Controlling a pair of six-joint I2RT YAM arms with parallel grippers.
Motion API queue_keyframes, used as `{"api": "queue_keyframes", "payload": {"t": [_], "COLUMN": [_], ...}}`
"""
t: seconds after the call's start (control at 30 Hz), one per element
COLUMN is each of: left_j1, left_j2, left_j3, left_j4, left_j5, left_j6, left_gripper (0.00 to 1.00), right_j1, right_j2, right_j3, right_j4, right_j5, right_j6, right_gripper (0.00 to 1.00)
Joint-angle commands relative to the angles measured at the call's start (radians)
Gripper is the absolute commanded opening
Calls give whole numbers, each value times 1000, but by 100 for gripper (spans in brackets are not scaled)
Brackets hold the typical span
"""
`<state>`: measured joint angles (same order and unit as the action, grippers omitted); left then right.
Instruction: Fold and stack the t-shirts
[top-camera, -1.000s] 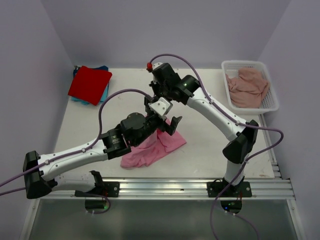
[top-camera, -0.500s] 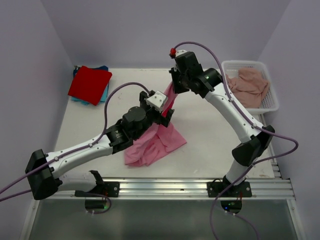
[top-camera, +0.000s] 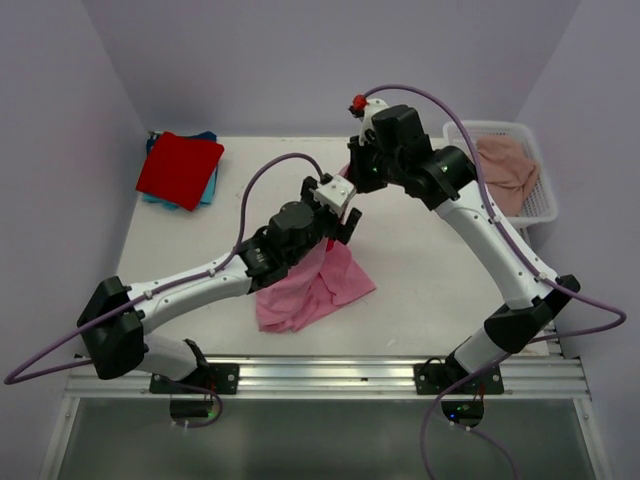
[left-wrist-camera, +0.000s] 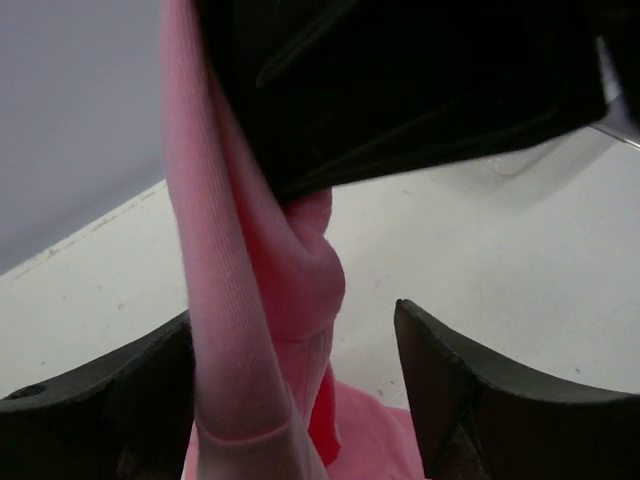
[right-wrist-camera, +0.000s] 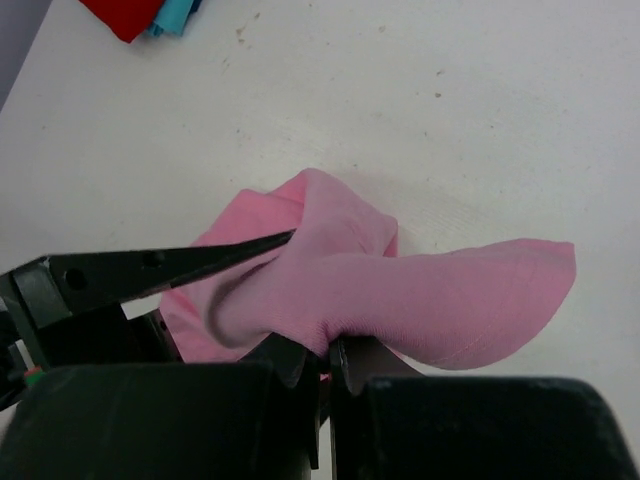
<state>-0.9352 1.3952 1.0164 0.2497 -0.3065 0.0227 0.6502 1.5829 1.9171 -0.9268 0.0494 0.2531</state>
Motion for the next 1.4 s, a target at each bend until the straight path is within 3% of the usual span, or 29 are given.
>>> {"api": "queue_keyframes", "payload": {"t": [0.0, 0.03, 0.07, 0.1, 0.17, 0.27, 0.3, 0.37, 0.4, 0.5, 0.57, 0.77, 0.9, 1.03, 1.17, 1.37], "left_j1": [12, 15, 18, 22, 24, 26, 26, 26, 26, 26, 26, 27, 30, 36, 41, 42], "left_j2": [1, -1, -4, -10, -30, -58, -77, -110, -120, -156, -186, -214, -219, -217, -217, -219], "left_j3": [50, 51, 51, 51, 41, 24, 24, 28, 31, 42, 42, 77, 103, 128, 143, 148], "left_j4": [99, 99, 99, 94, 97, 89, 74, 57, 34, -10, -27, -73, -98, -113, -115, -115], "left_j5": [-3, -2, -11, -17, -45, -57, -57, -56, -56, -66, -77, -102, -106, -106, -103, -100], "left_j6": [45, 48, 49, 57, 66, 80, 85, 86, 91, 111, 121, 148, 163, 169, 169, 160], "left_gripper": [73, 59, 32, 16, 0, 0, 0, 0, 0, 0, 0, 0, 0, 0, 0, 0], "right_j1": [5, 5, 5, 3, 5, 5, 3, 0, 0, -15, -52, -115, -115, -112, -21, 107], "right_j2": [-44, -47, -50, -52, -57, -78, -83, -101, -109, -159, -226, -345, -434, -433, -356, -242], "right_j3": [-20, -21, -21, -21, -21, -39, -44, -73, -98, -180, -242, -548, -891, -1139, -1227, -1182], "right_j4": [45, 49, 49, 49, 45, 39, 31, 31, 31, 45, 92, 218, 447, 676, 741, 706], "right_j5": [-45, -45, -46, -40, -23, 101, 136, 304, 369, 547, 583, 433, 113, -142, -140, -94], "right_j6": [3, 3, 3, 3, 3, 3, 2, 18, 26, 73, 104, 189, 279, 377, 402, 368], "right_gripper": [0, 0, 0, 0, 0, 0, 8, 40, 64, 90, 99, 99, 98, 87, 83, 77]}}
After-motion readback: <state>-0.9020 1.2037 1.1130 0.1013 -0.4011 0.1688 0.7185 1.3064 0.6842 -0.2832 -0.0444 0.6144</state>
